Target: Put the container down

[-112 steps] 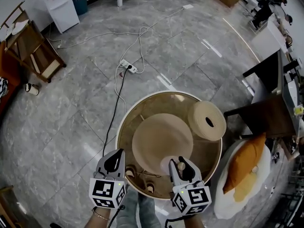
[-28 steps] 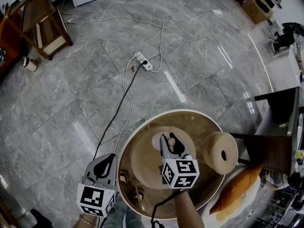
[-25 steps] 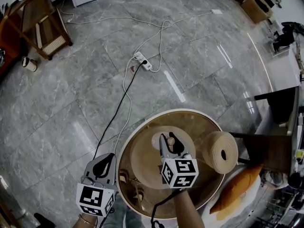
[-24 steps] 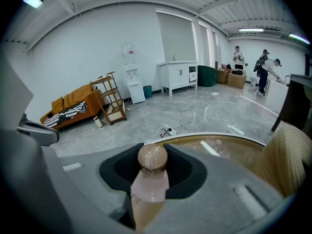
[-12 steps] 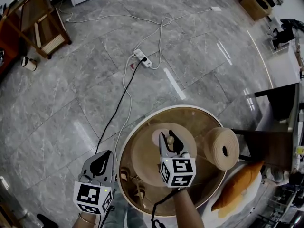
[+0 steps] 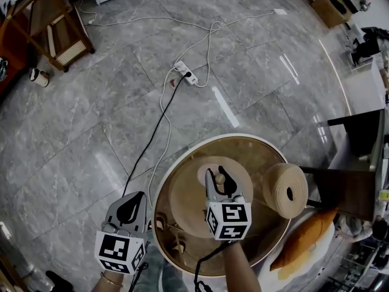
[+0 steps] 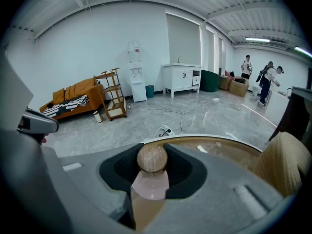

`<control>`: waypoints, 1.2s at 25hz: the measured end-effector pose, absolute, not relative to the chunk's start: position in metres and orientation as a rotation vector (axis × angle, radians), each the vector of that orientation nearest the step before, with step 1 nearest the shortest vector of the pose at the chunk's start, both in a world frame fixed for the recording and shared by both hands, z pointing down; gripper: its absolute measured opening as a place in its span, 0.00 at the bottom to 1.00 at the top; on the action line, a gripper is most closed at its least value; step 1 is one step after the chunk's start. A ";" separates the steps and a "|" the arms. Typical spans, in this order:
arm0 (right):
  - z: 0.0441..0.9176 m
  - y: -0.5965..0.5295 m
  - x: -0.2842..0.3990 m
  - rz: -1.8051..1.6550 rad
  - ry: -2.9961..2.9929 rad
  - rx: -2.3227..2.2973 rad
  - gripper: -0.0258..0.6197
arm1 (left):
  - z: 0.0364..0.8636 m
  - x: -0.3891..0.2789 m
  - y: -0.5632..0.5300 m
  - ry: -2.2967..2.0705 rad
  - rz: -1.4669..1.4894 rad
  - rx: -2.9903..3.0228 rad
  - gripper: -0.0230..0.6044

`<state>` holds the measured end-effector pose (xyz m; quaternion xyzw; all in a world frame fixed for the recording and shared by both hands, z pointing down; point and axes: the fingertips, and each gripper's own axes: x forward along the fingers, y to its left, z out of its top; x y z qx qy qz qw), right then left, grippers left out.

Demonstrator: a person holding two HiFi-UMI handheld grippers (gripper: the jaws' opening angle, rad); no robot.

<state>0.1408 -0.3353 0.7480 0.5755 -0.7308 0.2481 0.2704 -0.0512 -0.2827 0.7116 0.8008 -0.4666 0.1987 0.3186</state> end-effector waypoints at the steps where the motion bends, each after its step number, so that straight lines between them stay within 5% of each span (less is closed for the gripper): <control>1: 0.748 -0.335 0.141 0.664 -1.970 1.549 0.24 | 0.712 -0.051 -0.282 -1.227 0.523 2.106 0.03; 30: 0.747 -0.332 0.145 0.548 -1.968 1.563 0.29 | 0.706 -0.045 -0.266 -1.221 0.526 2.129 0.03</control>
